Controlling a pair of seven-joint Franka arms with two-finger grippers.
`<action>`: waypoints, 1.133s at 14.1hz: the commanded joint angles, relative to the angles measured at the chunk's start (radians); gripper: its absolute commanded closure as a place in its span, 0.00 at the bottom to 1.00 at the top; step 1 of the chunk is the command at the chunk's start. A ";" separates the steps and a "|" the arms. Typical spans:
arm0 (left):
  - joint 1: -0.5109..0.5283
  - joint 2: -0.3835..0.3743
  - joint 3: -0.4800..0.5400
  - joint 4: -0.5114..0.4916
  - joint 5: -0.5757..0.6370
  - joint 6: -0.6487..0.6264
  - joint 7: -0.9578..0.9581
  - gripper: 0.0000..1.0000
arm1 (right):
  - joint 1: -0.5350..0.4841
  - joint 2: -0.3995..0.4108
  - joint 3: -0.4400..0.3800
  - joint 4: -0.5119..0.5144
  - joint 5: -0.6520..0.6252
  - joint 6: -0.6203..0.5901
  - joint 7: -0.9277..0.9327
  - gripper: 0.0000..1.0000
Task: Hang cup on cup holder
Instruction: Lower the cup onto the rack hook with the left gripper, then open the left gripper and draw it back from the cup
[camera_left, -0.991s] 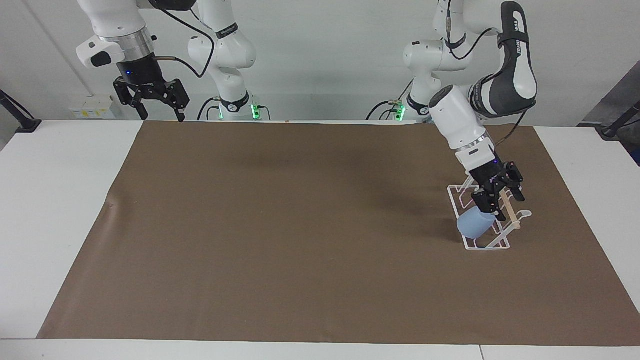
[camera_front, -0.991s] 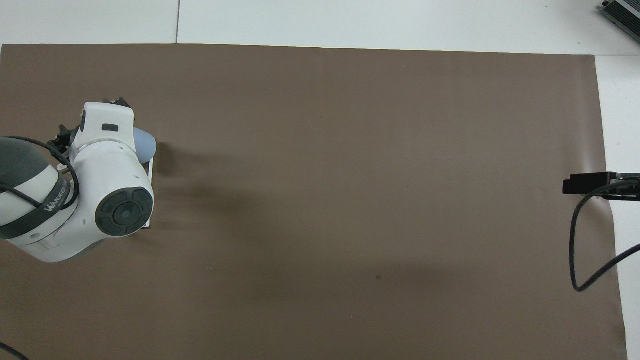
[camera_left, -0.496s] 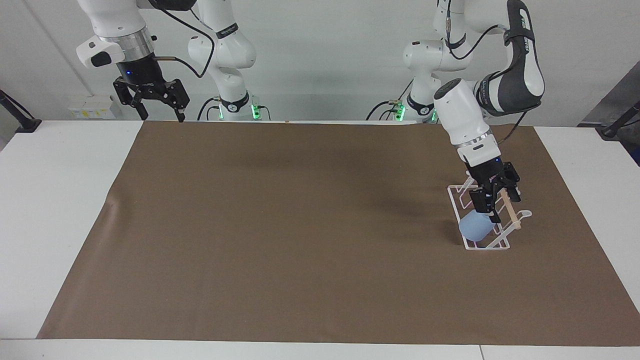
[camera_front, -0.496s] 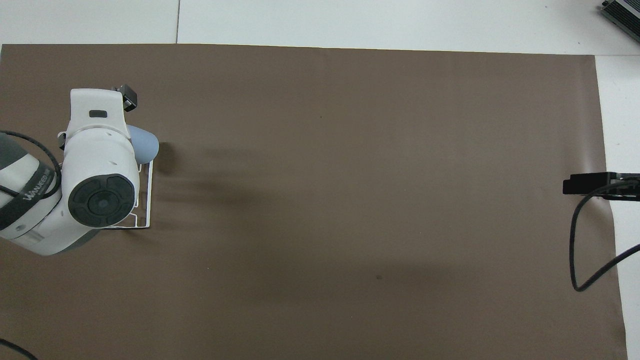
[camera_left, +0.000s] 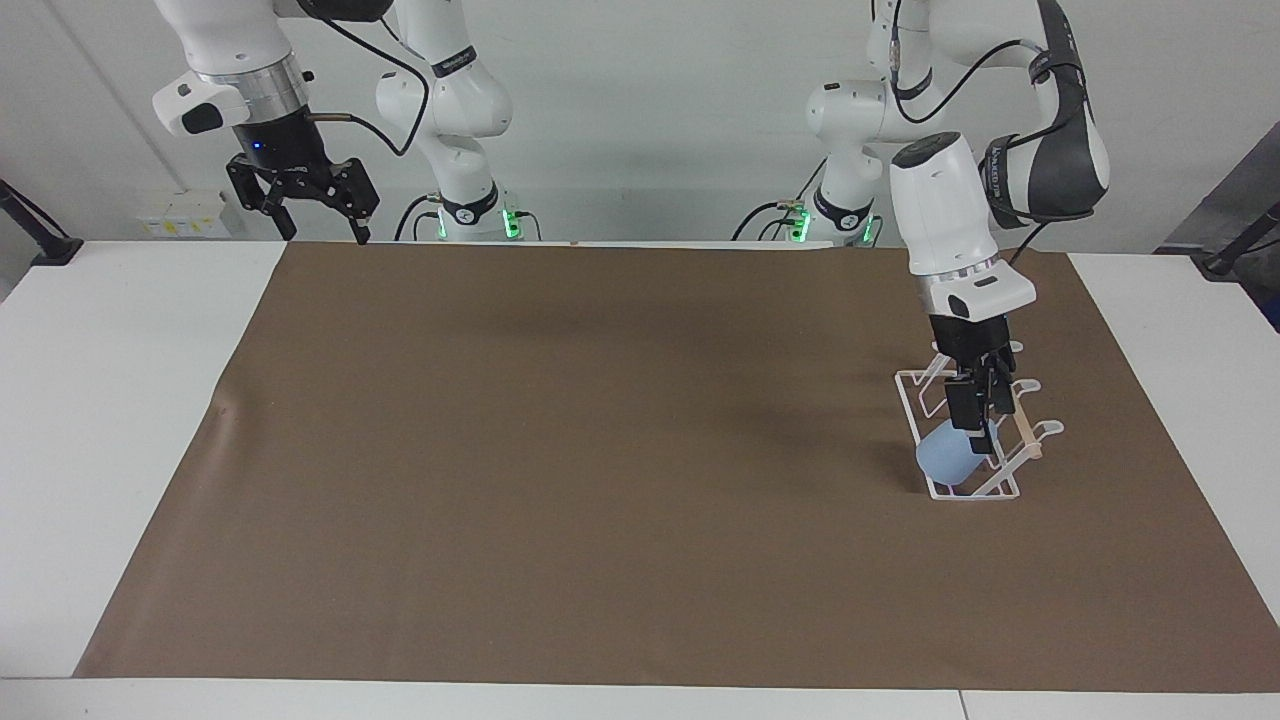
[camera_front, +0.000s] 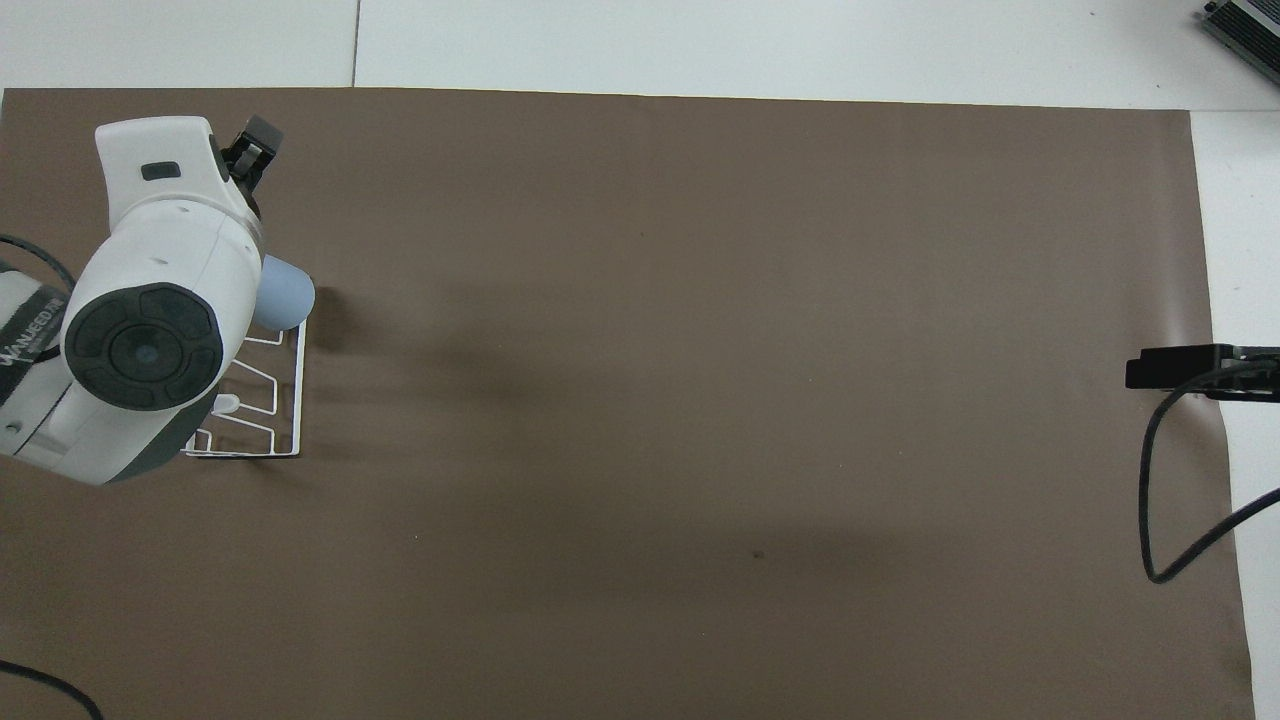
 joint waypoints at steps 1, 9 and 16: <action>-0.017 0.000 -0.002 0.051 -0.099 -0.051 0.023 0.00 | -0.005 -0.007 0.000 -0.003 0.020 -0.012 0.008 0.00; 0.007 -0.072 0.004 0.149 -0.551 -0.325 0.587 0.00 | -0.005 -0.007 0.000 -0.003 0.020 -0.012 0.008 0.00; 0.087 -0.071 0.009 0.270 -0.708 -0.709 1.268 0.00 | -0.003 -0.007 0.000 -0.003 0.020 -0.012 0.008 0.00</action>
